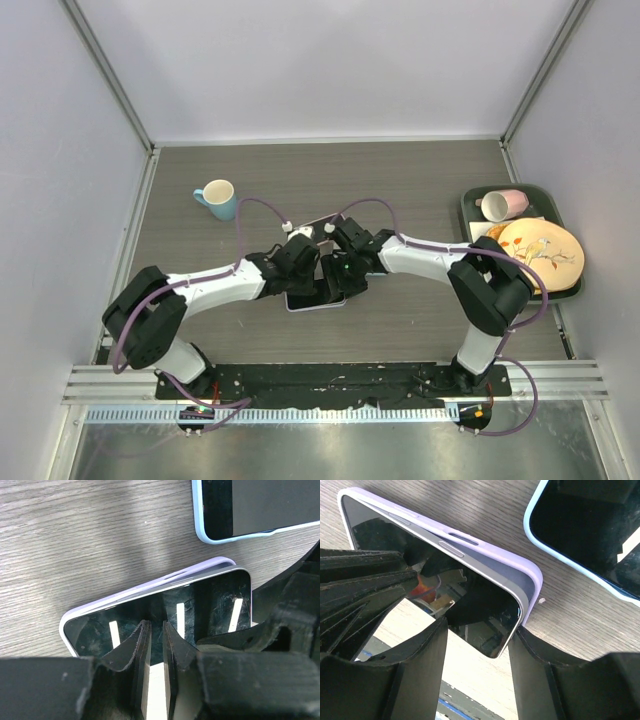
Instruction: Put the phone into the phone case
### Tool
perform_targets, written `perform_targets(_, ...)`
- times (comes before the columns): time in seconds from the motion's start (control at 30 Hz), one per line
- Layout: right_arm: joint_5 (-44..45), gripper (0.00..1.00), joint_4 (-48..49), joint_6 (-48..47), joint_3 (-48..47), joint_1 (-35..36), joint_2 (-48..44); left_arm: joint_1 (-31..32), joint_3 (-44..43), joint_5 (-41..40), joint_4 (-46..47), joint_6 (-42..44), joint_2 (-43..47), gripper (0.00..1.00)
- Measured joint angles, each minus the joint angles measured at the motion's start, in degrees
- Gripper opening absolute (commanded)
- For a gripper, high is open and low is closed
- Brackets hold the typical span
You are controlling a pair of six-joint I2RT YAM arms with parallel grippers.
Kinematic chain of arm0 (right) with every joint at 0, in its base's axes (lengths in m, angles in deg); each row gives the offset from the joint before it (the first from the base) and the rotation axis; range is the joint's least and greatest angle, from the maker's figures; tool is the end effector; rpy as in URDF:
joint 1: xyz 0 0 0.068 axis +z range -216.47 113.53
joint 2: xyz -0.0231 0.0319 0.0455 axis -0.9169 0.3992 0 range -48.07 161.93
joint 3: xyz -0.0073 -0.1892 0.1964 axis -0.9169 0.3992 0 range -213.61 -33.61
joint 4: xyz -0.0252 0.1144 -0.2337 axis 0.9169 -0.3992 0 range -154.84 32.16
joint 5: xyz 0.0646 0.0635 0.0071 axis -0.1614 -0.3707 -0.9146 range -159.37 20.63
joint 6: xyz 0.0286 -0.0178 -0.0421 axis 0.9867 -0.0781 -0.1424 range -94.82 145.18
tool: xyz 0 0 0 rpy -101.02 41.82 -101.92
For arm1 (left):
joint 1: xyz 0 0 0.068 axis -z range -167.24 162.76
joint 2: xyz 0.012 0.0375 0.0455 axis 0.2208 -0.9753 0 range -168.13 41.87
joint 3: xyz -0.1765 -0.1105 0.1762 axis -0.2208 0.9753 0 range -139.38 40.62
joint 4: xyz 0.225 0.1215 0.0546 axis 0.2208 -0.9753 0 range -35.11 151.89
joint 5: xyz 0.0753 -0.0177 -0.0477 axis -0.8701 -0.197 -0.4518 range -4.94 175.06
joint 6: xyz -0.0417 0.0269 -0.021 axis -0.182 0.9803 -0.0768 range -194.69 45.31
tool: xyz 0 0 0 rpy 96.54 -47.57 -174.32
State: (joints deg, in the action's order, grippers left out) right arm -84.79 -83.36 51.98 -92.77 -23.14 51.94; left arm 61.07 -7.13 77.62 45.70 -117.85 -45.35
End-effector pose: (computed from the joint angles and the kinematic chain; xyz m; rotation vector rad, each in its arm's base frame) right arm 0.2364 0.2360 0.1594 -0.4952 2.8415 0.6661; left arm 0.2004 -0.2180 0.1775 0.0649 2.5955 -0.4566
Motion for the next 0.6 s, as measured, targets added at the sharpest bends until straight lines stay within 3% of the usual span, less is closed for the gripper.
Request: perform_targets(0.6, 14.2, 0.54, -3.7, -3.2, -3.4, 3.5, -0.3, 0.0, -0.7, -1.0, -0.5, -0.2, -1.8, 0.17)
